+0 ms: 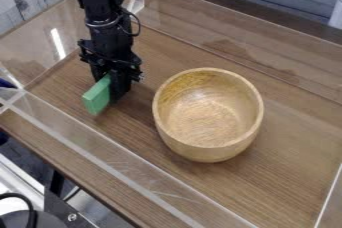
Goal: Remove the green block from inside the brown bowl and put it on the table
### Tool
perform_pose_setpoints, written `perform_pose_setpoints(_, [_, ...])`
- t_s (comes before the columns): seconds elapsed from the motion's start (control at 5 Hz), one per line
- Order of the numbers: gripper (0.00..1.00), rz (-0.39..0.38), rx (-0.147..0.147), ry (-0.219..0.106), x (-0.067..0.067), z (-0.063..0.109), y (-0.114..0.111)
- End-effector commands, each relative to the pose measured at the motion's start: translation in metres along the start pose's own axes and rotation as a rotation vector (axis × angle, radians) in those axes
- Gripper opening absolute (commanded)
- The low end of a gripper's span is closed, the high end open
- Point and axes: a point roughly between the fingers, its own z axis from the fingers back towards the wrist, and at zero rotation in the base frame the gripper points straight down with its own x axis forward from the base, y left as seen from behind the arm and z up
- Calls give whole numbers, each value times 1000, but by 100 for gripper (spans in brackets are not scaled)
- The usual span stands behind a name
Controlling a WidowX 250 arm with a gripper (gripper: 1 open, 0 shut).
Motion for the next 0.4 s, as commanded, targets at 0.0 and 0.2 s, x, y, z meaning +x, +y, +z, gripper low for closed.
perform_pose_setpoints(0.0, [0,-9,34,-61,8,17,2])
perform_pose_setpoints(0.2, [0,-8,35,-55,8,15,2])
